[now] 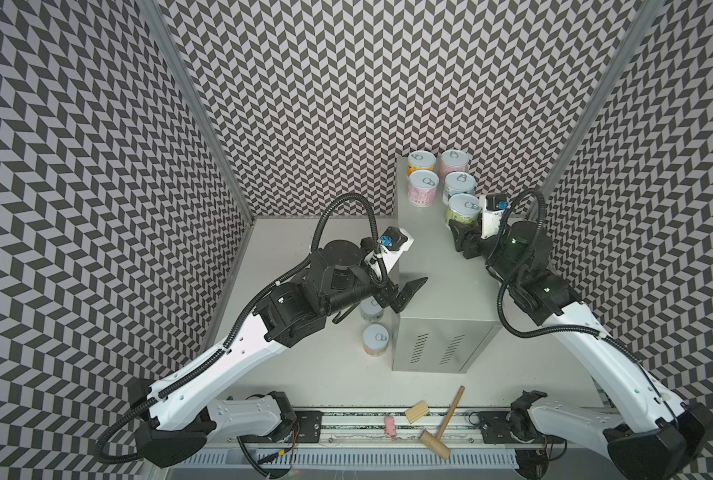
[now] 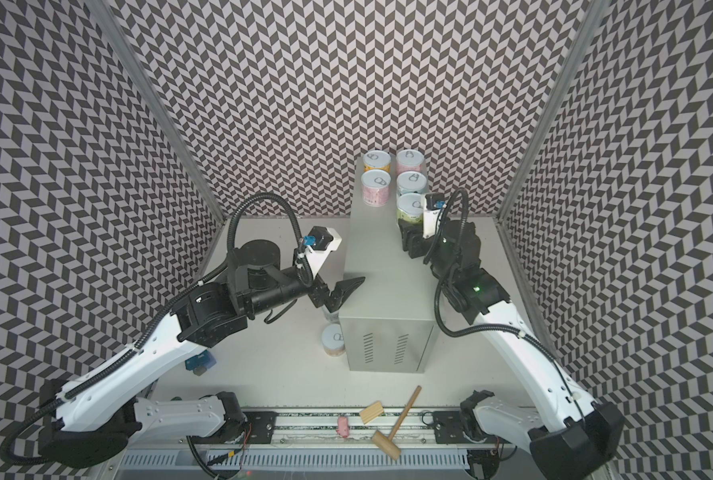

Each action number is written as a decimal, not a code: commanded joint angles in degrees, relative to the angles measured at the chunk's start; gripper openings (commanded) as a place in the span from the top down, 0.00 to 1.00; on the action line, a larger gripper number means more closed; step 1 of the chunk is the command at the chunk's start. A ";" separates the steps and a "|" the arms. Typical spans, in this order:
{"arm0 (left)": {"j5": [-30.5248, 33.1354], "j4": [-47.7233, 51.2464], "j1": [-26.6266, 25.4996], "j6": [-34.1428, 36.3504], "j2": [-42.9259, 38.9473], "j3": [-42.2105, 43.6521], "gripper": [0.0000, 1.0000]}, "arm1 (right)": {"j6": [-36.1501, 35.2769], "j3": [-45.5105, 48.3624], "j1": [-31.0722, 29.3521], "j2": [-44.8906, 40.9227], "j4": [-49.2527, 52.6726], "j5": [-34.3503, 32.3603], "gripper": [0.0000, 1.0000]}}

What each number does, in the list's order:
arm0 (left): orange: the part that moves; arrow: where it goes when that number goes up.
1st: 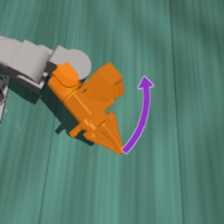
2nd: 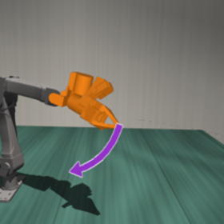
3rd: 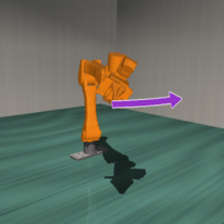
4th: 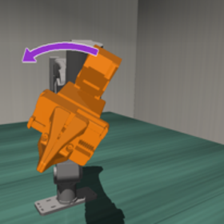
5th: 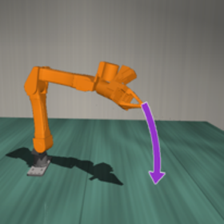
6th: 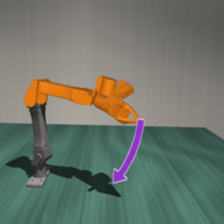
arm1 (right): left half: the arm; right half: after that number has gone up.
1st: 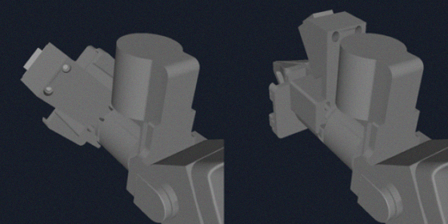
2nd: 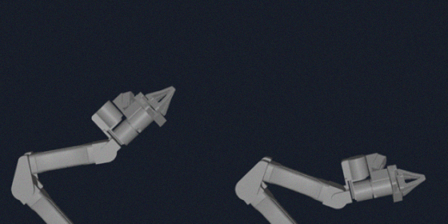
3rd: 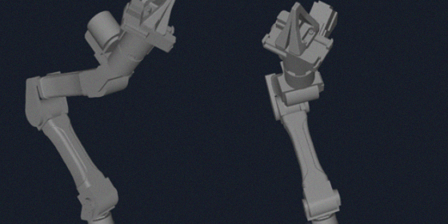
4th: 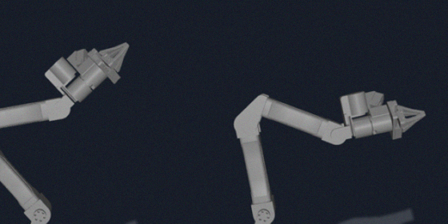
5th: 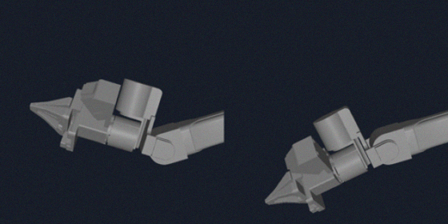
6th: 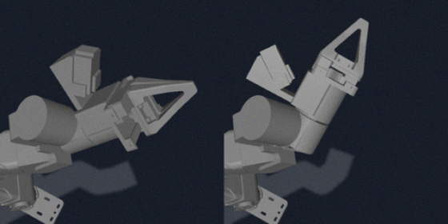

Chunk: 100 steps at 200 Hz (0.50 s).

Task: Place and organize the canned foods onto the counter
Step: 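Slide the green can beside the light-blue can with the right gripper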

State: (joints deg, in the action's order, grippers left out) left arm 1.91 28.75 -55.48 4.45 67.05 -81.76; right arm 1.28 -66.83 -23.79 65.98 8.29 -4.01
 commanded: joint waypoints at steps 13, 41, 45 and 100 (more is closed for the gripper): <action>0.02 -1.51 0.09 0.44 -1.03 0.35 0.00 | 0.61 -0.32 0.67 1.88 1.51 0.93 0.32; 0.19 -1.59 0.11 0.41 -1.01 0.38 0.00 | 0.71 -0.33 0.85 2.36 1.25 1.18 0.32; 0.20 -1.59 0.09 0.41 -0.98 0.39 0.00 | 0.71 -0.28 0.85 2.35 1.24 1.20 0.32; 0.28 -1.59 0.11 0.45 -1.11 0.52 0.00 | 0.79 -0.48 1.38 3.29 0.94 1.82 0.32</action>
State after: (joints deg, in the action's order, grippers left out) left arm 1.91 28.49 -55.48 4.45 67.02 -81.43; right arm 1.13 -67.46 -22.90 67.40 7.25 -3.11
